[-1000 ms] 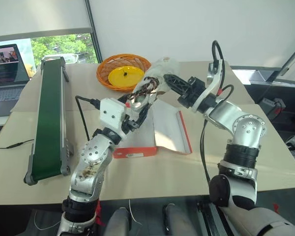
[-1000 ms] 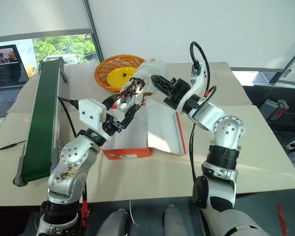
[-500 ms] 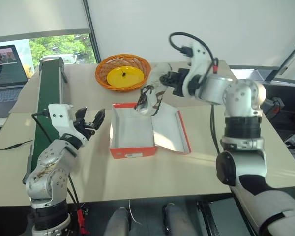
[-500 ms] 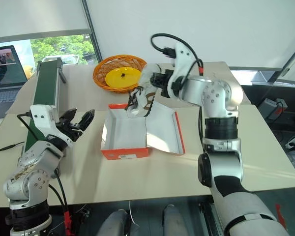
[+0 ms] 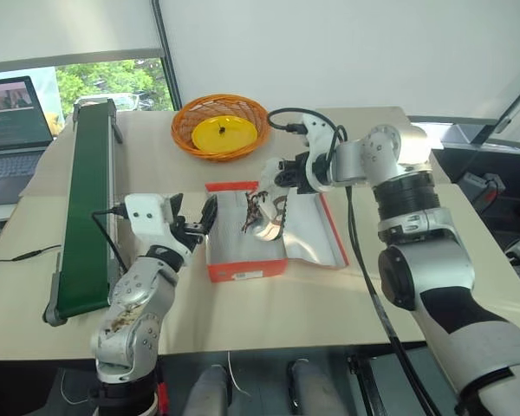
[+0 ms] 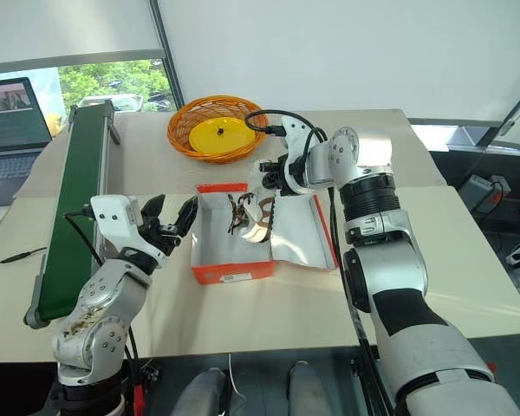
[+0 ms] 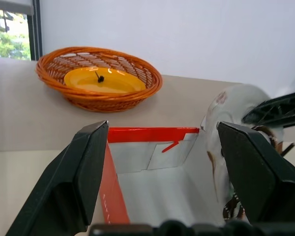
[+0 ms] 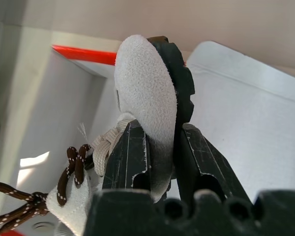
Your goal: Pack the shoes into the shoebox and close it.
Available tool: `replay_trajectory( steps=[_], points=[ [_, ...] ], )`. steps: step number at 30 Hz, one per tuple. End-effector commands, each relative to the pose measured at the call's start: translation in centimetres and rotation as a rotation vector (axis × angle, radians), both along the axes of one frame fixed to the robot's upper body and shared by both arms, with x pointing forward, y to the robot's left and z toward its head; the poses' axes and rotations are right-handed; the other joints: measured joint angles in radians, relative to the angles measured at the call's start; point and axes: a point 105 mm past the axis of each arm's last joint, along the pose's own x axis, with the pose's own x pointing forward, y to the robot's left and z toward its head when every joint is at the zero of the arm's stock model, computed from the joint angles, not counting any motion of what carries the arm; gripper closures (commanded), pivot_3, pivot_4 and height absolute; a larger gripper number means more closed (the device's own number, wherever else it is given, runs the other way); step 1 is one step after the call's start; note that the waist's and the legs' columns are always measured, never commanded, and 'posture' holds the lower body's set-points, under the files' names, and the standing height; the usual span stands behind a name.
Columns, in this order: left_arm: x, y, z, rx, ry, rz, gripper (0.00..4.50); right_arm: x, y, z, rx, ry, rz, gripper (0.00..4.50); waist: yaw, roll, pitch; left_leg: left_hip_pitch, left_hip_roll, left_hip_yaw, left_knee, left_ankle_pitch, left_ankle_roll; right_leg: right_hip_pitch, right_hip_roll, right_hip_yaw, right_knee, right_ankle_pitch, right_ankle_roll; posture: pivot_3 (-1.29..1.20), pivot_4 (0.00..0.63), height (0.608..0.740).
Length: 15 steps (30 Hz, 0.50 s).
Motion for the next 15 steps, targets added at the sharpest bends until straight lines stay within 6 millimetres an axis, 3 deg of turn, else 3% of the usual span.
replay_trajectory(
  steps=[1, 10, 15],
  points=[
    [-0.8, -0.4, 0.7, -0.001, -0.046, 0.005, 0.73, 0.0, 0.8, 0.8, -0.024, -0.022, 0.037, 4.13, -0.002, 0.0, 0.0, 0.0, 0.0, 0.0, 0.0, 0.0, 0.0, 0.0, 0.0, 0.0, 0.0, 0.0, 0.0, 0.0, 0.15, 0.74],
    [-0.8, -1.4, 0.1, -0.007, -0.042, 0.001, 0.73, -1.2, 3.1, 0.0, -0.121, -0.016, 0.178, 4.13, -0.001, 0.0, 0.0, -0.001, 0.0, 0.0, 0.0, 0.0, 0.0, -0.001, 0.0, 0.0, 0.0, 0.0, 0.0, 0.0, 0.15, 0.74],
    [-0.8, -1.5, 0.1, -0.01, -0.049, 0.007, 0.73, -1.4, 3.4, -2.5, -0.17, 0.014, 0.219, 4.13, 0.0, 0.0, 0.0, -0.001, 0.0, 0.0, 0.0, 0.0, 0.0, -0.001, 0.0, 0.0, 0.0, 0.0, 0.0, 0.0, 0.15, 0.74]
  ],
)
